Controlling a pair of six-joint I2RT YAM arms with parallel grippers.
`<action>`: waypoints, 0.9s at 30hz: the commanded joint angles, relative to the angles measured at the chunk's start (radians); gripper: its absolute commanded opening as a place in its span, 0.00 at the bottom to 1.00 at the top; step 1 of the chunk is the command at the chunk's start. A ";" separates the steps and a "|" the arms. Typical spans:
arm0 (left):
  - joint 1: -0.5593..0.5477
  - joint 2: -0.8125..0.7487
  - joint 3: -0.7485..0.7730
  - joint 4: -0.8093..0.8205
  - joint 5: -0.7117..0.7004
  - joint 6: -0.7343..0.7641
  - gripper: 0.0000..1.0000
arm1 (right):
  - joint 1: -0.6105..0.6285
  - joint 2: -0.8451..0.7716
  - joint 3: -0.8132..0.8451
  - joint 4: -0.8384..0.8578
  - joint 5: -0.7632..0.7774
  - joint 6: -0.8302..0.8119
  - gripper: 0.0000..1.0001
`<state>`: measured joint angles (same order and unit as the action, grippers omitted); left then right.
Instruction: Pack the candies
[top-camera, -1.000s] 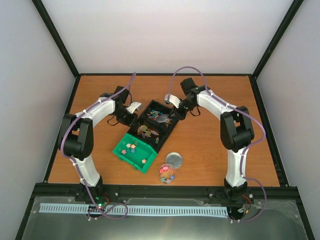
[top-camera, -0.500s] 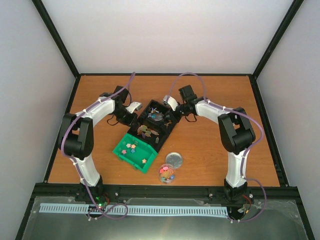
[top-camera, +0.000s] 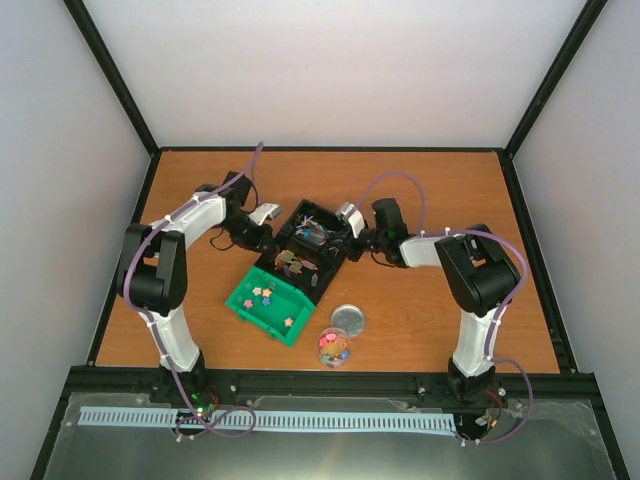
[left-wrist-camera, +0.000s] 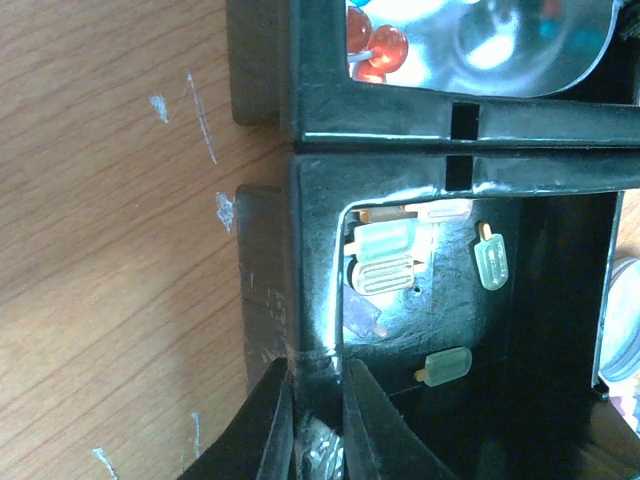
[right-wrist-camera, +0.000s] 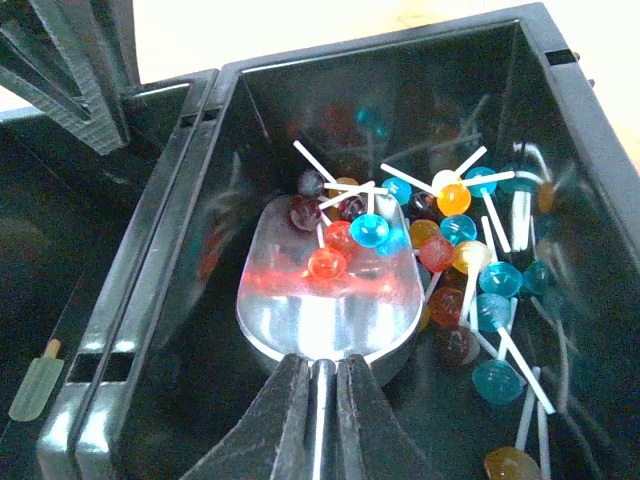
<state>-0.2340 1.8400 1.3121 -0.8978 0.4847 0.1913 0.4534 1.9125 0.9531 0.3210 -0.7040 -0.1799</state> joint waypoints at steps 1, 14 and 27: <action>0.020 0.050 -0.005 0.021 0.016 0.015 0.01 | 0.006 -0.045 -0.071 0.370 -0.071 0.106 0.03; 0.054 0.033 -0.009 0.009 0.006 0.009 0.01 | -0.035 -0.095 -0.221 0.480 -0.100 0.017 0.03; 0.057 0.039 -0.001 -0.001 -0.009 0.003 0.01 | -0.080 -0.136 -0.321 0.669 -0.149 0.106 0.03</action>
<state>-0.1925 1.8484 1.3113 -0.8993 0.5201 0.1909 0.3916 1.8175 0.6540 0.8555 -0.7841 -0.1291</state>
